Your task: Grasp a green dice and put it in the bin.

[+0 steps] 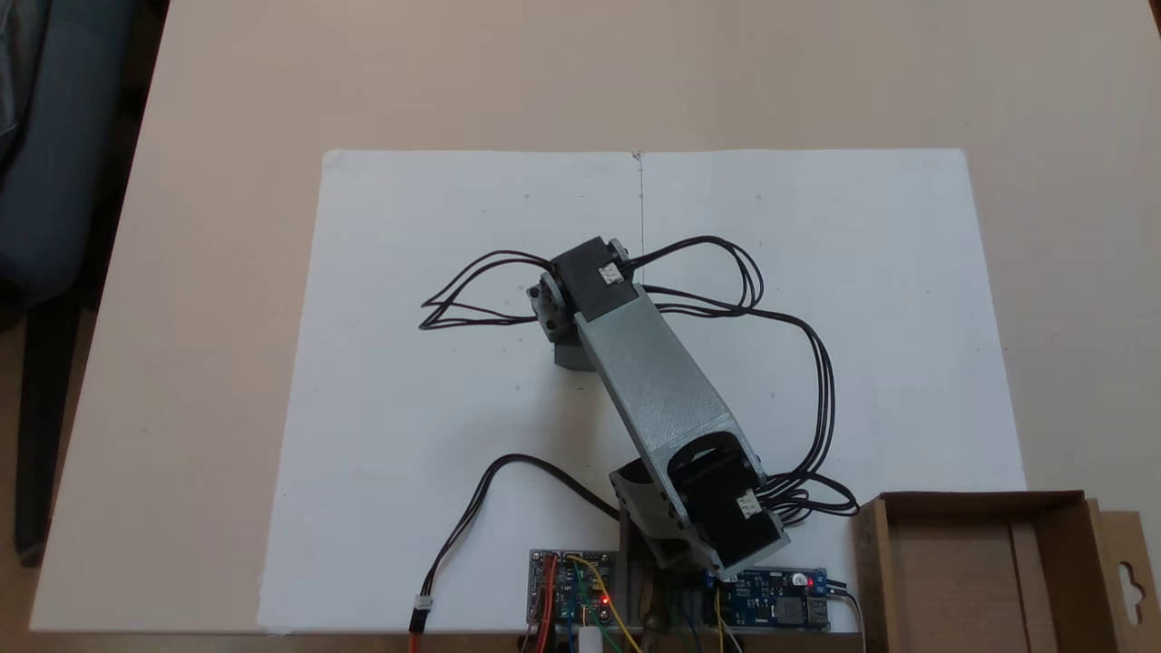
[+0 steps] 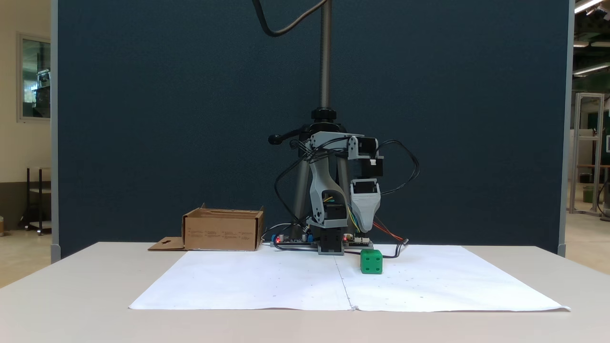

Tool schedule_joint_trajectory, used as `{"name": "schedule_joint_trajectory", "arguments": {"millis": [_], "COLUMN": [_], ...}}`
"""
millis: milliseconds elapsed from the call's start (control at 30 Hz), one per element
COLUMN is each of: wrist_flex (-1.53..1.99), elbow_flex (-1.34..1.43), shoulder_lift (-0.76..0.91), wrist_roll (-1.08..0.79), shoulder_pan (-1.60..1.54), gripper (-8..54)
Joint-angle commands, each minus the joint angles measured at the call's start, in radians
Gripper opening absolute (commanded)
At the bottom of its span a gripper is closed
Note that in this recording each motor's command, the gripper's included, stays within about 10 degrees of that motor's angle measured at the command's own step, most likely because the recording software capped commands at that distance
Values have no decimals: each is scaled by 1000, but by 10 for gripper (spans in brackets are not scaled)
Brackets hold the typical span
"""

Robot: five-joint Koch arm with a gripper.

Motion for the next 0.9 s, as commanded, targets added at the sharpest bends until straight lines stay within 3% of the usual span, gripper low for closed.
{"name": "schedule_joint_trajectory", "arguments": {"millis": [0,867], "wrist_flex": [-18,-63], "elbow_flex": [-14,-2], "shoulder_lift": [23,-15], "wrist_roll": [109,170], "shoulder_pan": [-20,-38], "gripper": [438,439]}}
